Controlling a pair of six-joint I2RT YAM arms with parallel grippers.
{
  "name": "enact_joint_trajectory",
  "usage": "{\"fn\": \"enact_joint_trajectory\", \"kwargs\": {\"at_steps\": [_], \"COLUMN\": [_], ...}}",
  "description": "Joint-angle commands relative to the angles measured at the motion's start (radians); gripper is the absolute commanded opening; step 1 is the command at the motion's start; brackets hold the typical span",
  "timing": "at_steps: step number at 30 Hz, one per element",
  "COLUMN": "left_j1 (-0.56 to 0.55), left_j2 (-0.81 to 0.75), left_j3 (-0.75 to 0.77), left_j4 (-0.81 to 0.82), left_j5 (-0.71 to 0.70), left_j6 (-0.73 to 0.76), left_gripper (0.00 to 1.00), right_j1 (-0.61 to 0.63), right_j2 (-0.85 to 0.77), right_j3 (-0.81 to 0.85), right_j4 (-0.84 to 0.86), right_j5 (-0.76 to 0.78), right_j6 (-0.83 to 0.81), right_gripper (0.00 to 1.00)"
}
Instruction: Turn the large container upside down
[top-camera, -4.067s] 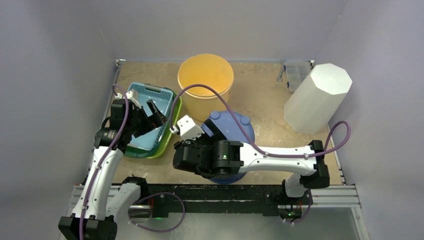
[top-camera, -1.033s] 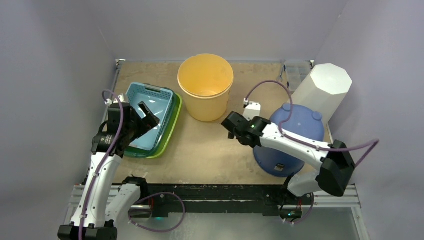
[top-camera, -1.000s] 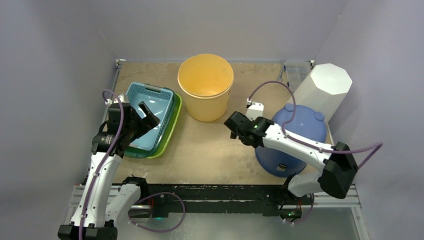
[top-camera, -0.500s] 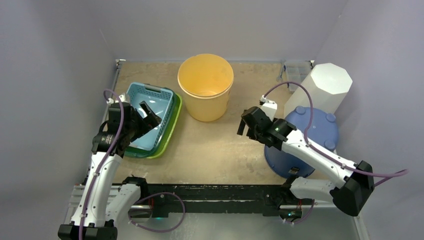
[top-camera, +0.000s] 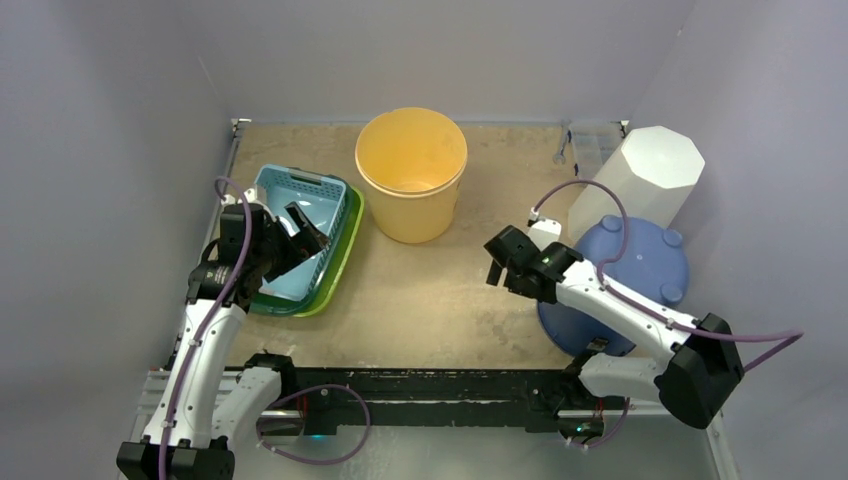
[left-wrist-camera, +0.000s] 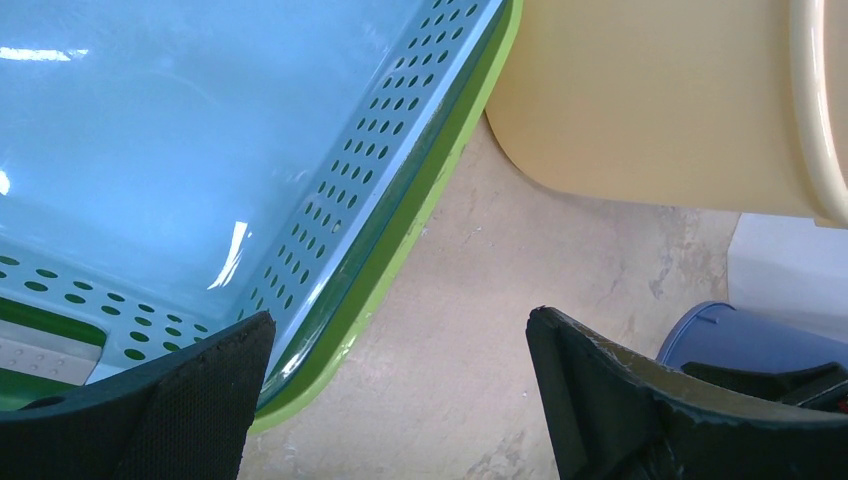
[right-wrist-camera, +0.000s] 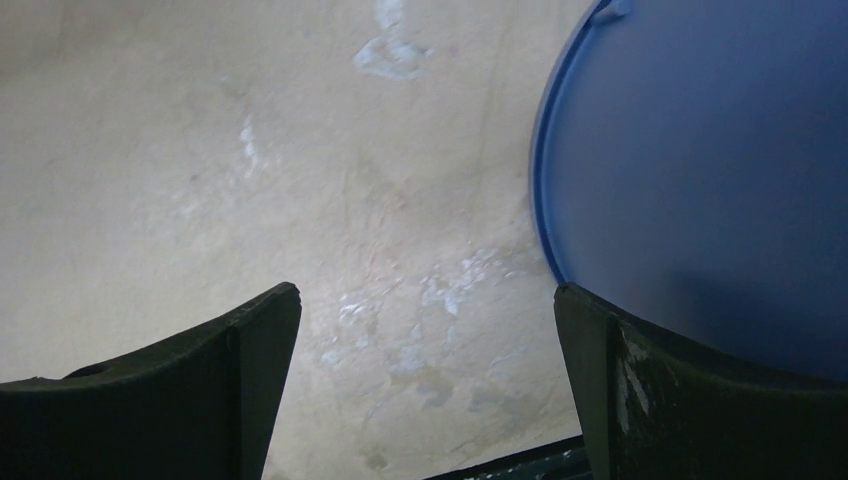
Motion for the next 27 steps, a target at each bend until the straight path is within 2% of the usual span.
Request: {"fn": "enact_joint_trajectory", "kwargs": {"at_steps": [1, 12, 19, 27], "left_j1": [0.005, 0.005, 0.006, 0.005], "left_j2": [-0.003, -0.008, -0.012, -0.001], "left_j3": [0.0, -0.009, -0.003, -0.005], "left_j4": [0.039, 0.045, 0.035, 0.046], "left_j5": [0.023, 0.03, 0.028, 0.056], "left_j6": [0.016, 0.013, 0.023, 0.039], "left_gripper": [0.96, 0.96, 0.96, 0.96], "right_j1": [-0.085, -0.3, -0.381, -0.387], "right_j2": [-0.045, -0.139, -0.153, -0.203], "right_j3": [0.016, 0.018, 0.045, 0.083], "right_j4": [-0.088, -0.042, -0.014, 0.05], "right_j5": [0.104, 0.064, 0.048, -0.066], "right_j6": [0.012, -0.153, -0.217, -0.278], "right_gripper": [0.99, 0.99, 0.99, 0.99]}}
